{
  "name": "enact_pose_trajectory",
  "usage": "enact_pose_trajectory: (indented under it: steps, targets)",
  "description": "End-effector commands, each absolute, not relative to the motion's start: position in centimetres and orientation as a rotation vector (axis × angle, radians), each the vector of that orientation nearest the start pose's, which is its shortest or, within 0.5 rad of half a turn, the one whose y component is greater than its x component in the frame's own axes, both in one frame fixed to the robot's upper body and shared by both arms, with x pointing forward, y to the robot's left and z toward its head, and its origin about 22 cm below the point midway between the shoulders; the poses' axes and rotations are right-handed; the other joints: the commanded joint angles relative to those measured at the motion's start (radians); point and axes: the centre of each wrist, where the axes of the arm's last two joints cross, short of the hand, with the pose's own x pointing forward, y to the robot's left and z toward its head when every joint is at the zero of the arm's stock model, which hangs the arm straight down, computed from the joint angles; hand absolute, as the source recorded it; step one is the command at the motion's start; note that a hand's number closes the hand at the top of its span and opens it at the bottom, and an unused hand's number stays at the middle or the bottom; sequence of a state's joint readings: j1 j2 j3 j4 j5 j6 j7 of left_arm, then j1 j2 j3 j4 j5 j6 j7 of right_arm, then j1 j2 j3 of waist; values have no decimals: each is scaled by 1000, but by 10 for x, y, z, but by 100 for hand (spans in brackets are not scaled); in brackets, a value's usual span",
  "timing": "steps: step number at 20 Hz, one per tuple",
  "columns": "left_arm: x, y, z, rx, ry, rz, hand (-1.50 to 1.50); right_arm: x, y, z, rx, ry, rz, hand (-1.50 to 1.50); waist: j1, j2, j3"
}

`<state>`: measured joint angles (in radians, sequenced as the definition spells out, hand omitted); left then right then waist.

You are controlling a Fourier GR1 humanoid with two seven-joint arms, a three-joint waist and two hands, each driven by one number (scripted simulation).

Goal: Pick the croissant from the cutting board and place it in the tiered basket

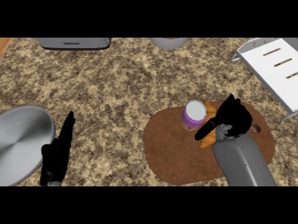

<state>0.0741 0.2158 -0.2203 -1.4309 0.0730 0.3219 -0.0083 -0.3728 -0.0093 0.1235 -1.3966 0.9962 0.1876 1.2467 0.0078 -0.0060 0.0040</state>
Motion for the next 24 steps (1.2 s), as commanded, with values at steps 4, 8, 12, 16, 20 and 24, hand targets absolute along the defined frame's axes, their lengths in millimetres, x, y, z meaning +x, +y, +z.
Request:
enact_pose_trajectory:
  steps: [4, 8, 12, 16, 20, 24]
  targets:
    - [202, 248, -56, 252, -1295, -27, 0, 318, -149, 52, -1016, -271, 417, -150, 1, 4, -5]
    - [219, 257, -64, 262, -1302, -26, 0, 323, -147, 50, -1026, -288, 426, 150, -6, 8, -5]
    - [210, 237, -56, 238, -1316, -29, 0, 315, -140, 24, -1027, -340, 459, 150, 3, 7, -4]
    - [210, 244, -58, 252, -1309, -19, 0, 318, -139, 19, -1127, -327, 594, 150, 2, 8, -5]
    - [203, 255, -65, 268, -1299, -13, 0, 295, -234, 13, -1092, -391, 531, 150, -23, 4, -4]
    - [210, 253, -56, 274, -1299, 5, 0, 261, -324, 24, -1091, -407, 494, 150, -43, 3, -3]
